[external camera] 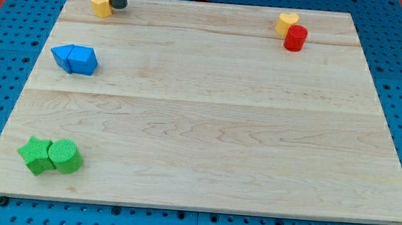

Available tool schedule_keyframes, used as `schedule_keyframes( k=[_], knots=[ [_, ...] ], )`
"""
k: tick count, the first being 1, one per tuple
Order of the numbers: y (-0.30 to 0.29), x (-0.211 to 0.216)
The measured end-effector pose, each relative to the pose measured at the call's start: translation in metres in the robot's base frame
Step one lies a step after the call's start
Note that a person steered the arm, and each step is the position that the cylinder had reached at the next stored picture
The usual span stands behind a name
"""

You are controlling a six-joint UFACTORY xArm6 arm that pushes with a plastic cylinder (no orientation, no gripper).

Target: Slide the blue cube below the yellow hexagon

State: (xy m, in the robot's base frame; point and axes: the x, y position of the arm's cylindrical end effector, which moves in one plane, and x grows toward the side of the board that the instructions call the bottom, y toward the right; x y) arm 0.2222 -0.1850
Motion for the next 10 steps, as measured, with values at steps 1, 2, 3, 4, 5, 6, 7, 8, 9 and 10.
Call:
schedule_keyframes(
  k=[1,2,3,4,5,6,7,8,9,10],
  knots=[
    [-0.007,0.003],
    [-0.015,0.003],
    [0.012,0.023],
    [0.055,0.083],
    [0.066,0.152],
    [0.053,0.199],
    [0.015,0.21],
    [-0.003,0.175],
    [-0.007,0.157],
    [-0.016,0.147]
  ],
)
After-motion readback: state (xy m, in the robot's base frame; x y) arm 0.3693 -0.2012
